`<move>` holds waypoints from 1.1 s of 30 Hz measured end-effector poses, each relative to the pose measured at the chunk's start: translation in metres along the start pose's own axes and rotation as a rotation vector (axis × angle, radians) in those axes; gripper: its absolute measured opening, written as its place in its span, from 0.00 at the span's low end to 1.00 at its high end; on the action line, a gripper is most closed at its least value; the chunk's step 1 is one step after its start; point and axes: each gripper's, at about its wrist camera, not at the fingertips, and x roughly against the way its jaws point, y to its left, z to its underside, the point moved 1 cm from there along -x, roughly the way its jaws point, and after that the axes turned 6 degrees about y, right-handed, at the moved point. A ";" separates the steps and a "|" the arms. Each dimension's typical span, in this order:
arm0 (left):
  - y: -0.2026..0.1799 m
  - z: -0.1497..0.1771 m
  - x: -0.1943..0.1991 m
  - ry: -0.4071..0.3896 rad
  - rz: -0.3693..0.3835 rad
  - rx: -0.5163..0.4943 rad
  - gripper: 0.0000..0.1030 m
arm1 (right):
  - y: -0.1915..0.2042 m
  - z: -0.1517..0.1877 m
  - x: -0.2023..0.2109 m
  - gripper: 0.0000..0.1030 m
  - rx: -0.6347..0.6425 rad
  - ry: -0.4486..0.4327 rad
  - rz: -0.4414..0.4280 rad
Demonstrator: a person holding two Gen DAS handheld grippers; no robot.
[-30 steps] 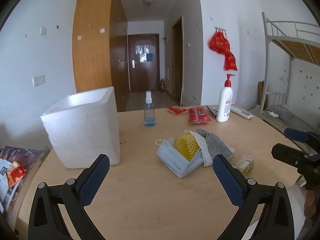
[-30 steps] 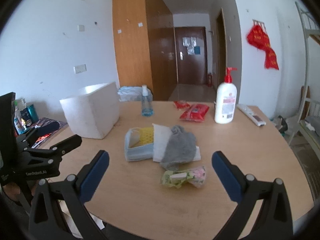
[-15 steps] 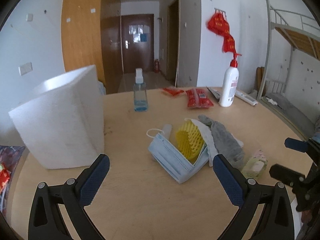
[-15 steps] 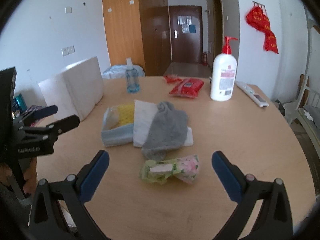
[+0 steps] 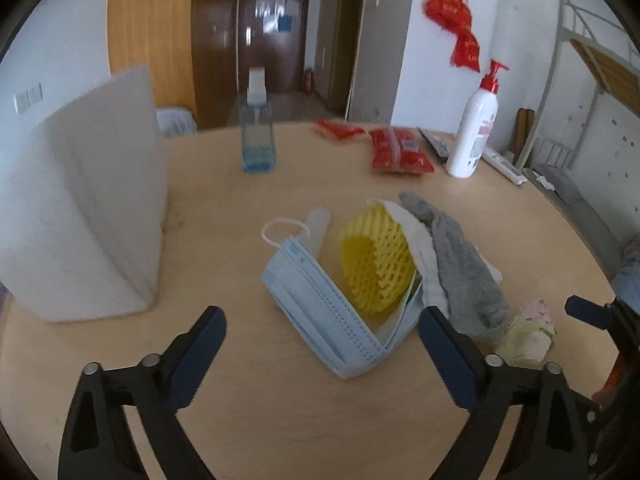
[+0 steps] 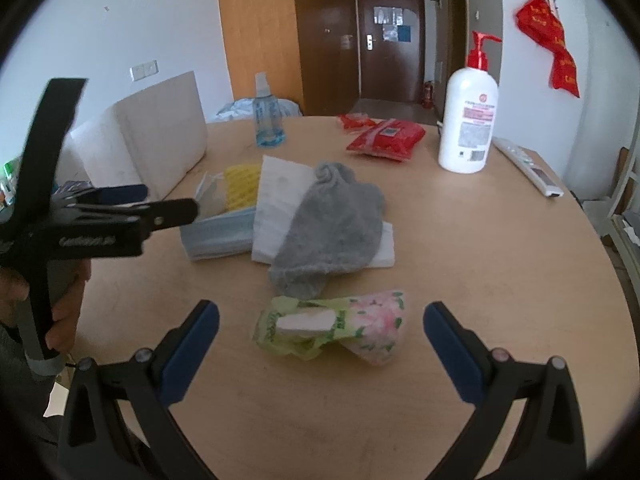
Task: Organize soft objects
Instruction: 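Grasp the blue face mask with the left tool while the right tool grasps the floral tissue pack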
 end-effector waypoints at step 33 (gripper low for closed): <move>0.000 0.015 -0.020 0.131 0.068 0.049 0.21 | -0.013 -0.002 -0.029 0.85 -0.007 0.078 -0.023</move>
